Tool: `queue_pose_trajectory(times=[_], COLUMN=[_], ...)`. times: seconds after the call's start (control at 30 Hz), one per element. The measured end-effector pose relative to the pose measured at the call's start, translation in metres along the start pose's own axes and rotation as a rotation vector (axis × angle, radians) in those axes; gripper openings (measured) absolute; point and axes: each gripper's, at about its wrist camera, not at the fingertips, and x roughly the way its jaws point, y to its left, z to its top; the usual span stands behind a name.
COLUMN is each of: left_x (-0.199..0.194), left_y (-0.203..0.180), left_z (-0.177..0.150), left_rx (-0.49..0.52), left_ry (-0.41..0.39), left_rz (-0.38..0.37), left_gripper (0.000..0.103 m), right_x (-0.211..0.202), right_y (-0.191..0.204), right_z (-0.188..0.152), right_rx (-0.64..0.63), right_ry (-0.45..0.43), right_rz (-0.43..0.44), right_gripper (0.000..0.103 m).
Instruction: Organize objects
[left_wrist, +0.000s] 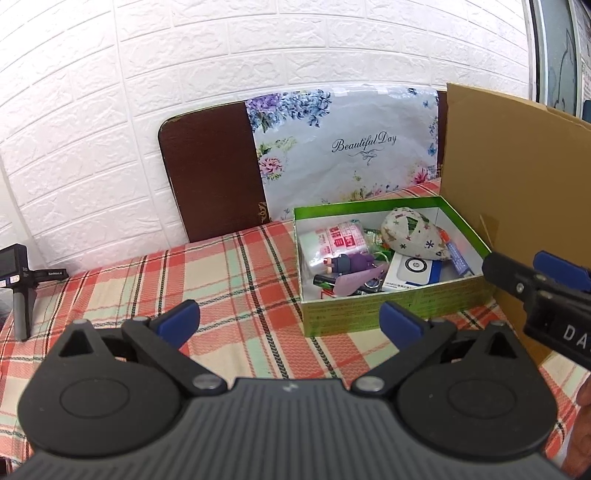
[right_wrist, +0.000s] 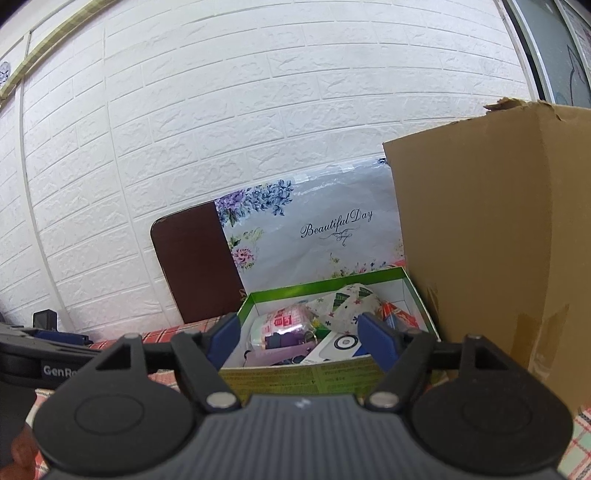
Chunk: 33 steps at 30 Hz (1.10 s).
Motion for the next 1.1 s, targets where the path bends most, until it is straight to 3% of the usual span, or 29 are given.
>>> queue_pose_trajectory(times=[0.27, 0.67, 1.1], left_x=[-0.001, -0.006, -0.003], left_y=[0.004, 0.013, 0.011], left_z=[-0.004, 0.000, -0.003], left_rx=[-0.024, -0.053, -0.047], left_ry=[0.014, 0.002, 0.025], left_rz=[-0.039, 0.020, 0.013], left_gripper=[0.103, 0.103, 0.103], right_x=[0.006, 0.007, 0.003], right_y=[0.000, 0.003, 0.000], right_z=[-0.003, -0.006, -0.005], right_rx=[0.005, 0.005, -0.008], right_ry=[0.014, 0.024, 0.005], right_rz=[-0.002, -0.009, -0.020], right_gripper=[0.073, 0.073, 0.073])
